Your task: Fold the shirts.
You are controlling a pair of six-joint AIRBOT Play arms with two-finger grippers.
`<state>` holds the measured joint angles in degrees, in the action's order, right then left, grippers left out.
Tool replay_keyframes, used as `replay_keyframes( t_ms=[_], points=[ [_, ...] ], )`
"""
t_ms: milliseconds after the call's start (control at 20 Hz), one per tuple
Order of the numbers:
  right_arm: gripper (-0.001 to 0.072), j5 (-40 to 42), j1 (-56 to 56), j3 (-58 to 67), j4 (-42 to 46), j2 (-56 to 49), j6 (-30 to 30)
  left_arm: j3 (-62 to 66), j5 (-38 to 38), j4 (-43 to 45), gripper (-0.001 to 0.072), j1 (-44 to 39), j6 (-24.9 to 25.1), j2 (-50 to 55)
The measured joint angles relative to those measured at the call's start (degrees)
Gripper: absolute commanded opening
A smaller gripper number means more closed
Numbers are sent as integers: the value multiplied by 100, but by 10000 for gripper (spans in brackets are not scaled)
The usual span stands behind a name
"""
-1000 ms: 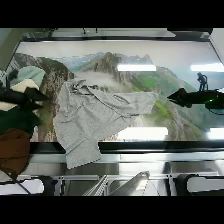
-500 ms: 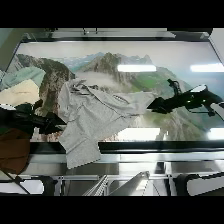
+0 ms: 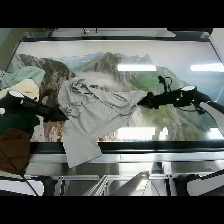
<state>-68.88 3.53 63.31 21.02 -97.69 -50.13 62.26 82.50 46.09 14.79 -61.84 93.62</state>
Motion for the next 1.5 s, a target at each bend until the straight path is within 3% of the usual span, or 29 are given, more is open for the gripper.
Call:
replay_keyframes(
  t_ms=[400, 550, 750, 800, 850, 900, 950, 1000, 1050, 1100, 1500],
  points=[
    [16, -776, 691, 525, -330, 2920, -328, 2068, 761, -774, 21, 4, -225, -2188],
    [16, -393, 844, 562, 17, 3976, -581, 2752, 356, -848, 22, 37, -313, -2833],
    [20, 149, 896, 577, 739, 4199, -1237, 3108, -160, -831, 22, -20, -334, -2769],
    [89, 229, 903, 577, 901, 4072, -1436, 3126, -131, -815, 21, -83, -352, -2590],
    [311, 282, 909, 577, 1073, 3880, -1655, 3099, -61, -813, 20, -170, -348, -2365],
    [455, 339, 916, 579, 1224, 3633, -1834, 3016, 20, -804, 19, -254, -299, -2142],
    [461, 374, 922, 577, 1368, 3377, -1967, 2881, 92, -804, 65, -328, -238, -1902],
    [466, 433, 933, 577, 1499, 3084, -2083, 2732, 129, -802, 351, -369, -177, -1679],
    [566, 472, 955, 577, 1617, 2813, -2146, 2557, 142, -782, 658, -382, -133, -1434],
    [666, 498, 990, 577, 1709, 2538, -2214, 2398, 179, -754, 713, -369, -114, -1204],
    [657, 61, 1075, 0, 2323, 1641, -2302, 1250, 584, -669, 713, 44, -11, 238]
  ],
)
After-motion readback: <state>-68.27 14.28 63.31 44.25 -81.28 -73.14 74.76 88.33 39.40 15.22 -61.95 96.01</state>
